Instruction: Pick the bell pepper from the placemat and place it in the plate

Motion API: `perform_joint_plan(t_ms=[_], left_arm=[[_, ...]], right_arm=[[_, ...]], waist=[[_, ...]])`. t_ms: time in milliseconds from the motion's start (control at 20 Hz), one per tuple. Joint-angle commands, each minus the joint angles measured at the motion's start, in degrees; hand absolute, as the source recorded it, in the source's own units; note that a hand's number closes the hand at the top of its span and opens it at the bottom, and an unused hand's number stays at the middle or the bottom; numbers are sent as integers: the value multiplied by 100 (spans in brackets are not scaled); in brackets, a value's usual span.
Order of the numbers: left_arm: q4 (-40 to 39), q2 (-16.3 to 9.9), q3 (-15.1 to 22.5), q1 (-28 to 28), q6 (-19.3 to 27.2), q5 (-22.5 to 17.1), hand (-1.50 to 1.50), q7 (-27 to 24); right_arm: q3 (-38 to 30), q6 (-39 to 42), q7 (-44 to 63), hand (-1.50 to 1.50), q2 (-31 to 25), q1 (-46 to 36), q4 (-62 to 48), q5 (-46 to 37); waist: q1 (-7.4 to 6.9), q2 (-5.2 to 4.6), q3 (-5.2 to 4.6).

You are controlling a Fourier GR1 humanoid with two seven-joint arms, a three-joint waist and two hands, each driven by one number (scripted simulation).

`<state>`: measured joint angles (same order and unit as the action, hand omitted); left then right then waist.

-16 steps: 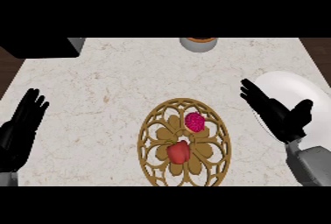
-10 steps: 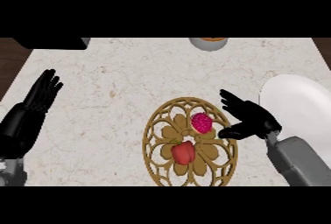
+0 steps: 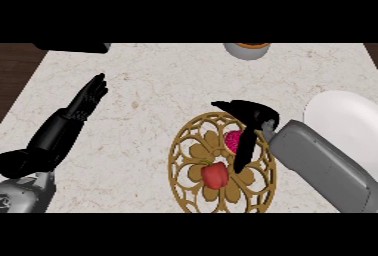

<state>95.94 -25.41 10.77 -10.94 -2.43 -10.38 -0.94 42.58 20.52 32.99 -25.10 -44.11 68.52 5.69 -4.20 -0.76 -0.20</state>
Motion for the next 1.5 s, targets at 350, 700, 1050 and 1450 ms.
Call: perform_joint_plan(t_ms=[350, 700, 1050, 1450], left_arm=[[-300, 142, -96, -162, -2, 275, 0, -114], [-285, 219, -79, 113, -28, 368, 0, -256], [-398, 383, -72, -213, 41, 464, 0, -89], [-278, 275, -323, 70, -175, 427, 0, -248]], right_arm=[[-94, 969, 2384, -150, 2074, -1757, -1502, 33], [-398, 1817, 3148, -150, 2354, -2050, -2273, 922], [-222, 1968, 3068, -150, 2325, -2782, -3274, 817], [-607, 2025, 3134, -150, 2436, -3071, -3773, 1059]], waist=[[322, 55, 12], [348, 66, 11], [331, 43, 13], [367, 75, 16]])
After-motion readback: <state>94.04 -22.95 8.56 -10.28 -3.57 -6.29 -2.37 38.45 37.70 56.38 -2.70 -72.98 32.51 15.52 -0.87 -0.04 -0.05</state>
